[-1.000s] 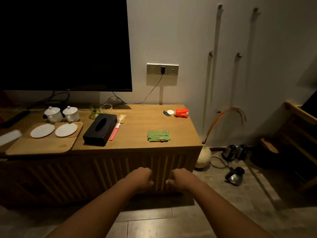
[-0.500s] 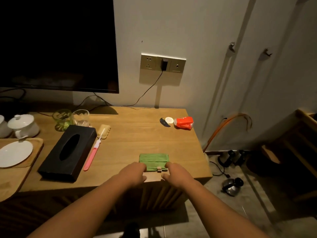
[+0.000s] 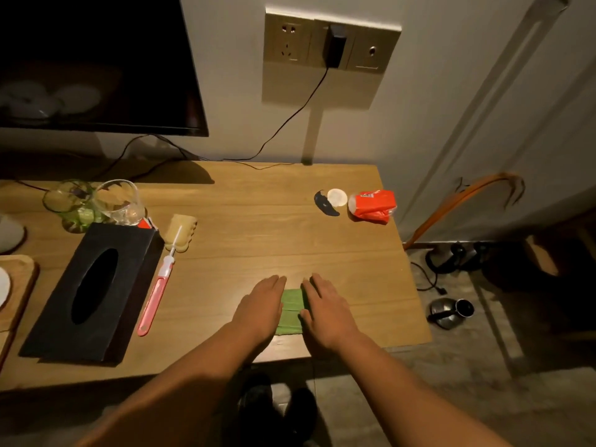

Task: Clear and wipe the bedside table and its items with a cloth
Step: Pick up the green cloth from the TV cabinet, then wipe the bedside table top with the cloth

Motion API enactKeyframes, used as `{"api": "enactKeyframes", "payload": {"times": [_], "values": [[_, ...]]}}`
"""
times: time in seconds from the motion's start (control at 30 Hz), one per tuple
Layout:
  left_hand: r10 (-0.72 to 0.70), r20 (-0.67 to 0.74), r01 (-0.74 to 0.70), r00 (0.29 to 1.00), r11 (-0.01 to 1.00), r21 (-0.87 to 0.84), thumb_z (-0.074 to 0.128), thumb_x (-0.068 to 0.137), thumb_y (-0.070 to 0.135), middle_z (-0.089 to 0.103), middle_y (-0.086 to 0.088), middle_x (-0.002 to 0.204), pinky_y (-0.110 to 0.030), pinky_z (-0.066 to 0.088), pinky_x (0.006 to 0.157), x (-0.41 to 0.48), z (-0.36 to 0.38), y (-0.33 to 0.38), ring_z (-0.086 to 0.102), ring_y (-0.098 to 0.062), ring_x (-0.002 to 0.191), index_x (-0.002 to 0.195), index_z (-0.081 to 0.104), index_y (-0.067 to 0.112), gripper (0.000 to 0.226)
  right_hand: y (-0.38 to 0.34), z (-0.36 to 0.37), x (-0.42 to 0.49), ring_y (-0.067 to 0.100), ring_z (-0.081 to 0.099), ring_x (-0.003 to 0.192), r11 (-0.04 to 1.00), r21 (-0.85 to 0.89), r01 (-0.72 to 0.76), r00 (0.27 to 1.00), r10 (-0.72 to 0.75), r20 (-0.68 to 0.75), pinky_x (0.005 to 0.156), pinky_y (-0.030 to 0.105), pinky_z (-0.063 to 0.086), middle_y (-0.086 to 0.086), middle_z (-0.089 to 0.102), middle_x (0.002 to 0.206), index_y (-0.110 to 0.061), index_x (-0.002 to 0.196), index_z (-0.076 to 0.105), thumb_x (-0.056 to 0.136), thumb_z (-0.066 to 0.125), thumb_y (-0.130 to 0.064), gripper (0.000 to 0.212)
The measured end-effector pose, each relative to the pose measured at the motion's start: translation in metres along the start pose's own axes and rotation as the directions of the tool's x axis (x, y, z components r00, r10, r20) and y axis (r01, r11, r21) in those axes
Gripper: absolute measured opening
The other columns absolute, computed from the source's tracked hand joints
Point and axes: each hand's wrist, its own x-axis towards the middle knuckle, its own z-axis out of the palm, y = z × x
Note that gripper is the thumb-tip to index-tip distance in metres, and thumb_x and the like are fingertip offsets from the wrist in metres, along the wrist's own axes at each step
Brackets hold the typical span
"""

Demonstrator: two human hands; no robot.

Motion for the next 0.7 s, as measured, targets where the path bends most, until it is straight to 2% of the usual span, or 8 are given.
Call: {"api": "enactKeyframes", "payload": {"times": [0.13,0.2,0.3,0.37,0.43,0.5,0.6,0.7], "values": [[0.006,-0.033,-0.001,0.999,0.989,0.149,0.046,0.096,0.024,0.046,-0.004,0.136,-0.041,0.045,0.096,0.004,0.010,0.006,0.043,-0.024,0.123,0.137,0.040,0.020,0.042,0.008,0.013,0.006,0.025,0.013,0.147,0.999,-0.032,0.016,0.999,-0.015,0.036,0.116,0.047,0.026,0.003,0.012,0.161,-0.016,0.153,0.008,0.092,0.052,-0.021,0.075],[-0.015,-0.063,0.029,0.998,0.976,0.216,0.047,0.095,0.024,0.049,-0.004,0.125,-0.039,0.045,0.090,0.005,0.012,0.012,0.046,-0.025,0.113,0.128,0.045,0.019,0.033,0.008,0.017,0.004,0.028,0.020,0.143,0.998,-0.069,0.014,1.000,-0.015,-0.014,0.113,0.047,0.029,0.006,0.020,0.156,-0.013,0.152,0.009,0.082,0.056,-0.011,0.084],[-0.050,-0.058,0.062,0.997,0.973,0.221,0.051,0.092,0.015,0.048,-0.005,0.120,-0.037,0.046,0.086,0.003,0.016,0.020,0.047,-0.025,0.107,0.123,0.046,0.018,0.031,0.006,0.020,0.002,0.029,0.037,0.123,0.992,-0.123,-0.002,0.997,-0.007,-0.078,0.104,0.041,0.037,0.010,0.038,0.136,-0.011,0.149,0.014,0.075,0.059,-0.007,0.087],[-0.059,-0.041,0.066,0.997,0.981,0.181,0.050,0.090,0.011,0.049,-0.006,0.115,-0.037,0.047,0.083,0.002,0.016,0.023,0.048,-0.024,0.103,0.116,0.050,0.016,0.026,0.006,0.018,0.000,0.028,0.042,0.112,0.992,-0.128,-0.018,0.994,0.004,-0.106,0.094,0.038,0.041,0.009,0.044,0.125,-0.012,0.141,0.028,0.074,0.058,-0.005,0.074],[-0.052,-0.001,0.051,0.999,0.989,0.135,0.049,0.091,0.014,0.051,-0.007,0.109,-0.038,0.049,0.081,0.003,0.015,0.024,0.050,-0.024,0.100,0.104,0.057,0.014,0.015,0.011,0.016,-0.004,0.027,0.044,0.105,0.995,-0.099,-0.013,0.995,0.003,-0.100,0.086,0.037,0.042,0.007,0.047,0.114,-0.016,0.123,0.046,0.075,0.057,-0.004,0.051],[-0.027,0.085,0.016,0.996,0.992,0.127,0.051,0.092,0.021,0.054,-0.009,0.106,-0.039,0.049,0.081,0.004,0.013,0.030,0.055,-0.026,0.097,0.098,0.061,0.011,0.016,0.024,0.013,-0.015,0.027,0.048,0.102,0.999,-0.036,-0.001,0.997,-0.002,-0.083,0.083,0.036,0.043,0.007,0.050,0.108,-0.017,0.108,0.057,0.081,0.054,-0.007,0.029],[0.050,0.273,-0.082,0.961,0.991,0.108,0.059,0.090,0.030,0.060,-0.012,0.095,-0.035,0.047,0.076,0.009,0.011,0.046,0.059,-0.029,0.092,0.092,0.064,0.005,0.025,0.050,0.012,-0.038,0.028,0.050,0.103,0.994,0.106,-0.024,0.999,0.027,-0.027,0.083,0.035,0.045,0.010,0.053,0.106,-0.015,0.101,0.065,0.088,0.051,-0.013,0.019],[0.202,0.421,-0.251,0.884,0.966,0.065,0.060,0.091,0.033,0.062,-0.014,0.092,-0.032,0.039,0.070,0.014,0.015,0.074,0.058,-0.029,0.087,0.092,0.062,0.007,0.027,0.077,0.012,-0.074,0.027,0.052,0.103,0.971,0.208,-0.119,0.991,0.127,-0.029,0.084,0.035,0.046,0.009,0.052,0.105,-0.015,0.098,0.066,0.087,0.055,-0.020,0.016]]}}
